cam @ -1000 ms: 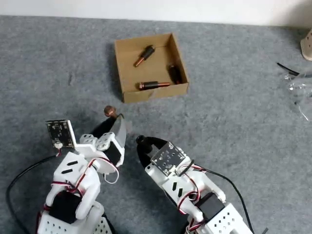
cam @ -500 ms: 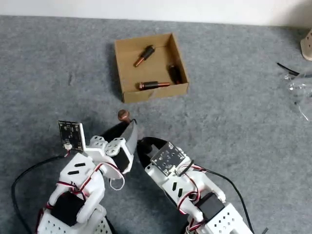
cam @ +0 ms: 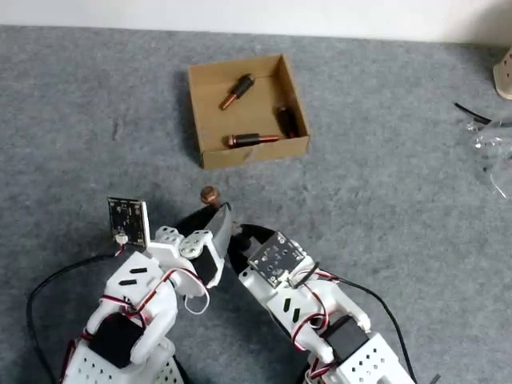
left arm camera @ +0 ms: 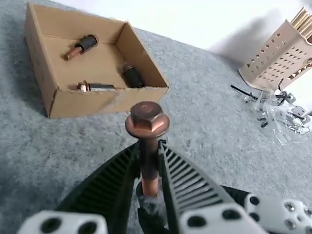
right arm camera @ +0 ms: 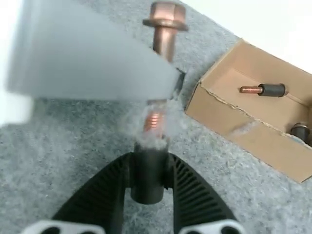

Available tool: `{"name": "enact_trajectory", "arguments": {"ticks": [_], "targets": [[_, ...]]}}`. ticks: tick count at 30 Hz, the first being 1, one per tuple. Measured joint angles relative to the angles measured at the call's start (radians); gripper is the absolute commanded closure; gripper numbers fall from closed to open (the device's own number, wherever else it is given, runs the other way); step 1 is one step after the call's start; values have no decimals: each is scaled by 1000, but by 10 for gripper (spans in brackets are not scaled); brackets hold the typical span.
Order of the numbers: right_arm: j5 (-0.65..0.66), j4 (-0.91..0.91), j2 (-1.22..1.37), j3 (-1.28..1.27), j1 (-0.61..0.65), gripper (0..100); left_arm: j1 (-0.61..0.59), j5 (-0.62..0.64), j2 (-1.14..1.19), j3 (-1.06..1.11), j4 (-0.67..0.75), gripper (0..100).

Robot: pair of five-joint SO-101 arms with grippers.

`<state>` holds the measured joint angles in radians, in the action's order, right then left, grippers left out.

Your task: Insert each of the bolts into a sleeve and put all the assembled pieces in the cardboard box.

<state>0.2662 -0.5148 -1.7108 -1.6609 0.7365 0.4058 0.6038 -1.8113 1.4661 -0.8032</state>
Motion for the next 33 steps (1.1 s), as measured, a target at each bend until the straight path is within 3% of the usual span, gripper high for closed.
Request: {"name": "enact_trajectory", "arguments": {"ticks": [14,21,33], "targets": [[0,-2,0,0,-6,995,63,0,0,48,9,995],[-2,-2,3,0,-8,995,89,-106,-12,87,18,995],[-2,-3,3,0,-37,995,121,-114,-12,104,28,995]]}}
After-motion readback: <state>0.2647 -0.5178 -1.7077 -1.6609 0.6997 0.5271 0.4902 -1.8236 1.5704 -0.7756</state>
